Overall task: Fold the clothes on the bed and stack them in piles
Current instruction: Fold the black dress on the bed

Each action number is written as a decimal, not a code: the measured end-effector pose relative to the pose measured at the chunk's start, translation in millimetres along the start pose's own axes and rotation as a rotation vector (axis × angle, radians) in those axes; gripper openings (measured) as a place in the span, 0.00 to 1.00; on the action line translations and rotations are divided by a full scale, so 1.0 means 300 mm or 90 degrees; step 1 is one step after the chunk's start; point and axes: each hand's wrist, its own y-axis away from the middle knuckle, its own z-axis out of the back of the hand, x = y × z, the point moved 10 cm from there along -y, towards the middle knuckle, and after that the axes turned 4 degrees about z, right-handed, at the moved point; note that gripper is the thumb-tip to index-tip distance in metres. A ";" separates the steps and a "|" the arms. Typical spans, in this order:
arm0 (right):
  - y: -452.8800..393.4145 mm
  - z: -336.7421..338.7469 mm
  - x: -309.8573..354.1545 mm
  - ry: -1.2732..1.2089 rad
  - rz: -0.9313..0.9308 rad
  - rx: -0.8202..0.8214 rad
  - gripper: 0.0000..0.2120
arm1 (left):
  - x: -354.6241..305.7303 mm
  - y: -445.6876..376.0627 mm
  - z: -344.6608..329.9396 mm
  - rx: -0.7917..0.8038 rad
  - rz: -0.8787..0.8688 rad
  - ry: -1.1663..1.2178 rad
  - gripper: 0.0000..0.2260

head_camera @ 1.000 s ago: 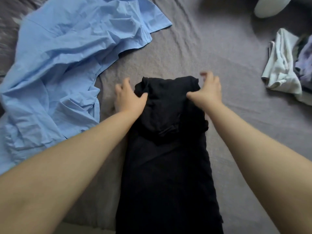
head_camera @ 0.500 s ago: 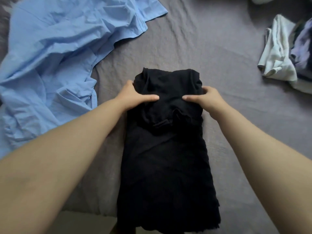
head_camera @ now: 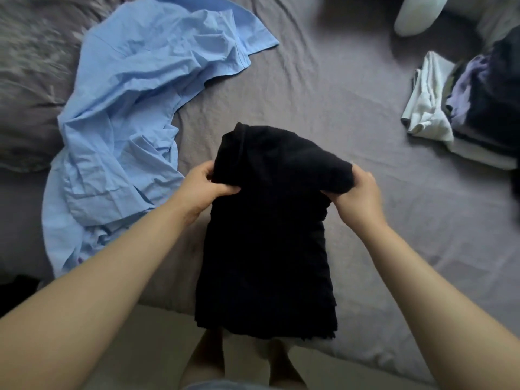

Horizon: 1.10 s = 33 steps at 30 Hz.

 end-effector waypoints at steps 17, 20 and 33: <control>0.643 -0.191 -0.219 0.018 0.154 0.252 0.20 | 0.609 0.508 0.016 -0.219 0.169 0.059 0.18; 0.675 -0.183 -0.199 0.043 0.202 0.243 0.20 | 0.669 0.515 0.025 -0.230 0.210 0.133 0.17; 0.640 -0.181 -0.330 -0.034 -0.077 0.220 0.09 | 0.541 0.526 0.037 -0.172 0.009 -0.302 0.19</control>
